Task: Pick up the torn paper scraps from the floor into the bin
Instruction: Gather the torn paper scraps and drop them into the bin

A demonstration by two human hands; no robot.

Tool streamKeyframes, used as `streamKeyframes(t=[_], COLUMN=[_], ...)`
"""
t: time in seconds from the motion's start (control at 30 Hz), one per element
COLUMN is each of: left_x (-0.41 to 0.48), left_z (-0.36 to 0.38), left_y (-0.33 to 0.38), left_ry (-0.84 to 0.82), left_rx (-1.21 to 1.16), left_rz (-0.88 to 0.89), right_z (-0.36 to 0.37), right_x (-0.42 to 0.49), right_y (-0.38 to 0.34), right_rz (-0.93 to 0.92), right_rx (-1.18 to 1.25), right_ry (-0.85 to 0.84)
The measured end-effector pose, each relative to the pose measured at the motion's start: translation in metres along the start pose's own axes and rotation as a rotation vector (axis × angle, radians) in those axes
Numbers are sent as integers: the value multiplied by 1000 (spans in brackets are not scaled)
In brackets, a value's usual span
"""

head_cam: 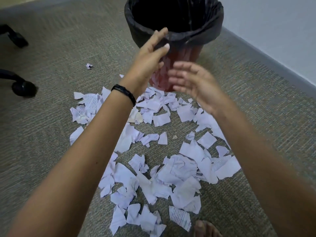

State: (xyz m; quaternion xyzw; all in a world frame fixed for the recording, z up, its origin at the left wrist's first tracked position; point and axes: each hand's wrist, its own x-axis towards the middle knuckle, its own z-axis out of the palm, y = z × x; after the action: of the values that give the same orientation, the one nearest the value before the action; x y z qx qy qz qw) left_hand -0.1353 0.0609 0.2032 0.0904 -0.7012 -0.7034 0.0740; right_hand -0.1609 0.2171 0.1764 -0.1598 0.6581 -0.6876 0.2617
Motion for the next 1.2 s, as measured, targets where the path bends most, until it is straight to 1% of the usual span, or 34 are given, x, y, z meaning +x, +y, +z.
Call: streamKeyframes(t=[0.1,0.17,0.2,0.27,0.3,0.37,0.4,0.5,0.57,0.6,0.63,0.7,0.73,0.8,0.83,0.9,0.97,1.0,1.03,1.1,1.17,1.2], left_x=[-12,-22,-29,-48,-60,-88,-103,-149,-181,-197,-212,-238,-247,-257,-260,-262,-266,-270,-275,-285,-297,-302], left_z=[6,12,13,10,6,-4,-10,-29,-39,-42,-45,-48,-50,-54,-56,-59,-58,-56,-52,-41,-29,-23], left_y=[-30,-46,-53,-69,-77,-98,-110,-156,-185,-196,-205,-220,-224,-228,-228,-224,-221,-220,-221,-229,-240,-246], left_ry=[-16,-4,-8,-30,-44,-68,-91,-273,-408,-490,-580,-745,-788,-762,-726,-675,-658,-689,-756,-951,-1145,-1193], left_rx=[106,176,208,326,400,546,620,855,1005,1069,1129,1218,1238,1258,1267,1281,1292,1284,1267,1244,1306,1339], left_rz=[-67,-73,-54,9,56,160,193,206,305,368,426,526,551,562,559,565,633,680,716,813,892,941], right_z=[17,28,32,37,39,42,43,46,45,46,47,52,53,51,49,39,23,11,-2,-29,-48,-53], right_x=[-7,-14,-22,-46,-61,-96,-113,-157,-179,-190,-200,-219,-225,-227,-224,-206,-179,-165,-152,-132,-122,-121], right_y=[46,75,90,118,133,160,172,201,219,227,235,245,252,255,256,250,233,225,215,203,198,196], right_rz=[131,130,90,-109,-193,-328,-363,-417,-578,-588,-638,-712,-727,-715,-712,-704,-669,-652,-624,-553,-499,-495], right_rx=[-299,-529,-681,-943,-1023,-1179,-1219,-1198,-1101,-1042,-990,-959,-941,-939,-962,-1066,-1197,-1265,-1322,-1392,-1431,-1435], right_ry=[-55,-128,-173,-249,-319,-532,-660,-1063,-1224,-1281,-1312,-1354,-1381,-1442,-1442,-1351,-1151,-1036,-912,-689,-545,-485])
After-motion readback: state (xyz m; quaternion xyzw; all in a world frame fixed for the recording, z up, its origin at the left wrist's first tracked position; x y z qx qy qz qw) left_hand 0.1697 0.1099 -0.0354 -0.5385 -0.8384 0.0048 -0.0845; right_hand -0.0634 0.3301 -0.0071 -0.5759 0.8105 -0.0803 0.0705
